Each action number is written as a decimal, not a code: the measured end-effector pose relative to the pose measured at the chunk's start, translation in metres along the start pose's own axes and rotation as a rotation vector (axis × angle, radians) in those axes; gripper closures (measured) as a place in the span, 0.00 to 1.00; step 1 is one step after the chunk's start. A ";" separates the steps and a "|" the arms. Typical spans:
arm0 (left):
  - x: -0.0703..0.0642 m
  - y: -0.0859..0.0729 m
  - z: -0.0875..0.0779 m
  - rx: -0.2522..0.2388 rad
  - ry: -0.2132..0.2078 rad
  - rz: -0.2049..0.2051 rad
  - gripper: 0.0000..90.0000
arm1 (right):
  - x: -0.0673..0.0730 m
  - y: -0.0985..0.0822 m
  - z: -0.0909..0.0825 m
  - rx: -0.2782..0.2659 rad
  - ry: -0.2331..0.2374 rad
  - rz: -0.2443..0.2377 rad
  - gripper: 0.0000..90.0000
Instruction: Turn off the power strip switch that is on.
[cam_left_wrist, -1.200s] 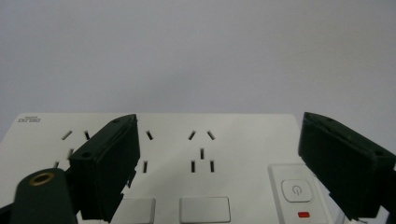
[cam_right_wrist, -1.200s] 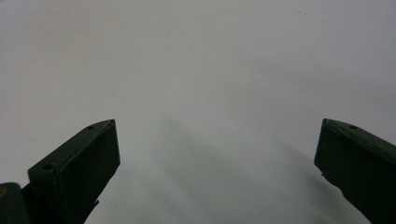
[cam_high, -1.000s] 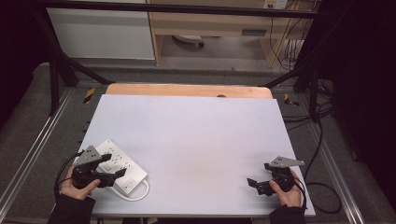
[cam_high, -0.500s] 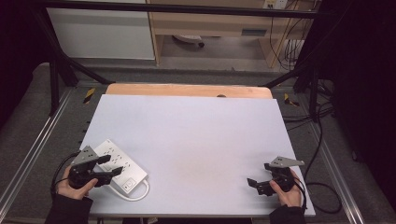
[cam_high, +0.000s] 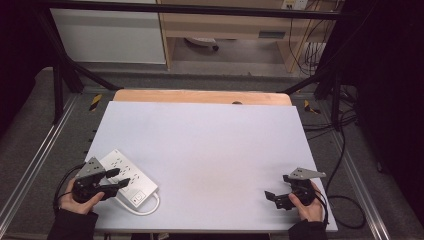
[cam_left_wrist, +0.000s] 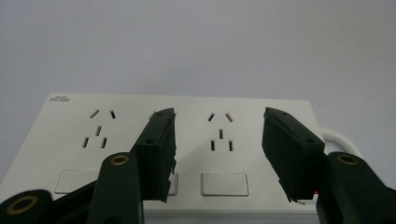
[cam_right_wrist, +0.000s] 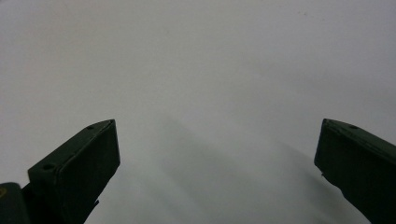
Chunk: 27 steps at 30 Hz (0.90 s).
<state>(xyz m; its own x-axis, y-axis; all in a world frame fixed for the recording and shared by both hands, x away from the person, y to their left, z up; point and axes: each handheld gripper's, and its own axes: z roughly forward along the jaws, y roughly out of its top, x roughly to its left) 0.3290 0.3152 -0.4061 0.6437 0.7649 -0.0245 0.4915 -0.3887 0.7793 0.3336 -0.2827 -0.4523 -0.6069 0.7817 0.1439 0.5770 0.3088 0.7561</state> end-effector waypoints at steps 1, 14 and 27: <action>0.000 0.000 0.000 0.000 0.000 -0.001 0.51 | 0.000 0.000 0.000 0.000 0.000 0.000 0.01; 0.000 -0.002 -0.001 0.013 0.012 0.005 0.63 | 0.001 0.000 0.001 0.005 0.002 0.003 0.01; 0.001 -0.007 -0.003 0.028 0.025 -0.001 0.76 | 0.000 0.000 0.000 0.009 -0.001 0.002 0.01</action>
<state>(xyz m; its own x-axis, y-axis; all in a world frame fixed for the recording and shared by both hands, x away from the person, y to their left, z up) 0.3248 0.3197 -0.4098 0.6280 0.7781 -0.0094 0.5092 -0.4018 0.7611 0.3334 -0.2823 -0.4525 -0.6055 0.7826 0.1446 0.5827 0.3122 0.7503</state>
